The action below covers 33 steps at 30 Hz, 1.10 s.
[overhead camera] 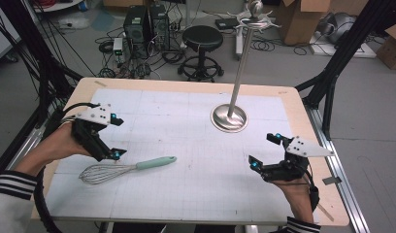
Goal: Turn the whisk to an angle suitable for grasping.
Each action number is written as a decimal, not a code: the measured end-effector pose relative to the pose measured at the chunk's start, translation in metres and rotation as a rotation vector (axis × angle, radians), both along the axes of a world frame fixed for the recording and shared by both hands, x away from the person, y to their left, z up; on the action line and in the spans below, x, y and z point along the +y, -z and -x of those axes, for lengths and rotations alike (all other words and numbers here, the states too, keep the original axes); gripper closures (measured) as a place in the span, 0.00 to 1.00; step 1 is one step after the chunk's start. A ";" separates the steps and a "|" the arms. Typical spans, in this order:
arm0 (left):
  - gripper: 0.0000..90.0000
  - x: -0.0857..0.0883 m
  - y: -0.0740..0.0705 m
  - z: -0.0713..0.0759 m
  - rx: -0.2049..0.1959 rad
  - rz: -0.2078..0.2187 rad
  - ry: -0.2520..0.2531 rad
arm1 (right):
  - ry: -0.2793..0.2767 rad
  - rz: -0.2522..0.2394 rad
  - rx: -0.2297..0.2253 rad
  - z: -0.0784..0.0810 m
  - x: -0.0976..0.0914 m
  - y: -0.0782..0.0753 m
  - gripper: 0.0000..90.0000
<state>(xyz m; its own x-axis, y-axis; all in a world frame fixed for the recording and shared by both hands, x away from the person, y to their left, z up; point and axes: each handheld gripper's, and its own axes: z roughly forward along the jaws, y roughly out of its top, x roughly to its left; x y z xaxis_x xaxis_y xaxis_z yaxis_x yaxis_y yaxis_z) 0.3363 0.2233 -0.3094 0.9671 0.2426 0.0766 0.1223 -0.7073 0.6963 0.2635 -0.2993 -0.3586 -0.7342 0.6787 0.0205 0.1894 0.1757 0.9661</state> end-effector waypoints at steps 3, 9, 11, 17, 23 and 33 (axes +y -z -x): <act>0.02 -0.007 0.002 -0.002 0.018 -0.036 0.036 | -0.001 0.000 0.000 0.000 0.000 0.000 0.01; 0.02 -0.031 0.011 -0.008 0.041 -0.194 0.092 | -0.003 -0.003 -0.001 0.000 -0.001 0.000 0.01; 0.02 -0.042 0.018 -0.012 0.062 -0.248 0.124 | -0.008 -0.002 -0.002 0.000 0.000 0.000 0.01; 0.02 -0.057 0.036 -0.016 0.095 -0.329 0.139 | -0.015 -0.002 -0.009 0.000 0.000 0.000 0.01; 0.02 -0.069 0.050 -0.019 0.120 -0.384 0.145 | -0.029 -0.006 -0.007 0.001 0.000 -0.001 0.01; 0.05 -0.083 0.068 -0.022 0.119 -0.405 0.170 | -0.035 -0.004 -0.013 0.001 0.000 -0.001 0.01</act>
<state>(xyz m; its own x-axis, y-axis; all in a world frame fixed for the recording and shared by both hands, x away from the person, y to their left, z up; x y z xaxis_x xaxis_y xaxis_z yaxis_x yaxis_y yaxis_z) 0.3585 0.1406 -0.3777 0.9984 0.0531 0.0183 0.0434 -0.9365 0.3479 0.2622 -0.2996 -0.3576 -0.7576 0.6526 0.0130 0.1704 0.1784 0.9691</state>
